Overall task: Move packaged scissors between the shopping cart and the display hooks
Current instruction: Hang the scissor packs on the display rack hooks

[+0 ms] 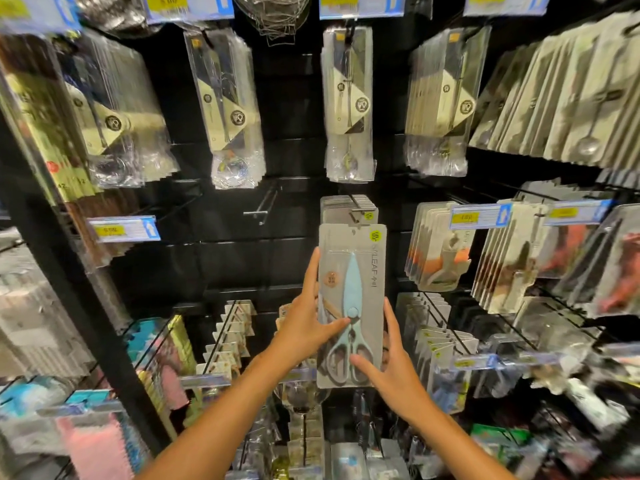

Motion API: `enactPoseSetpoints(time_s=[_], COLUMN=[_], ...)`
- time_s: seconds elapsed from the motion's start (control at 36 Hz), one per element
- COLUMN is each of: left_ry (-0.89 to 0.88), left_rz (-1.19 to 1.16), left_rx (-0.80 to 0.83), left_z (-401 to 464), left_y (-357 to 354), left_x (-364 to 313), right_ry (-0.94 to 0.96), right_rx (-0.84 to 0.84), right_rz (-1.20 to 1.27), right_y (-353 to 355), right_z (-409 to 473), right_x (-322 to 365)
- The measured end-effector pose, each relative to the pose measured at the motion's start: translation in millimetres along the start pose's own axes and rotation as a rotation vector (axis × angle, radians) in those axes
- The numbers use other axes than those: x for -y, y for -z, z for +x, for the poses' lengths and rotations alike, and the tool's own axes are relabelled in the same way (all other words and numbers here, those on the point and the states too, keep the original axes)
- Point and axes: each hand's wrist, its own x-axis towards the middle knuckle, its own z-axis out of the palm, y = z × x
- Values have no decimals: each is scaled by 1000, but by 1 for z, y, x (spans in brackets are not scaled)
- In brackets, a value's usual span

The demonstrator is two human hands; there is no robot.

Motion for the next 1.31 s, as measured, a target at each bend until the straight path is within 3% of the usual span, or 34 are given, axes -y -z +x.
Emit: enactPoseSetpoints(time_s=[0.61, 0.97, 1.31], left_ry=[24, 69, 39], left_rz=[-26, -27, -53], left_rx=[32, 130, 62], left_z=[34, 59, 82], left_y=[-4, 4, -10], left_x=[2, 15, 25], right_ry=[33, -10, -71], right_rx=[-3, 43, 8], right_rz=[-61, -287, -345], right_y=[19, 22, 10], right_z=[23, 63, 112], right_x=[-8, -23, -26])
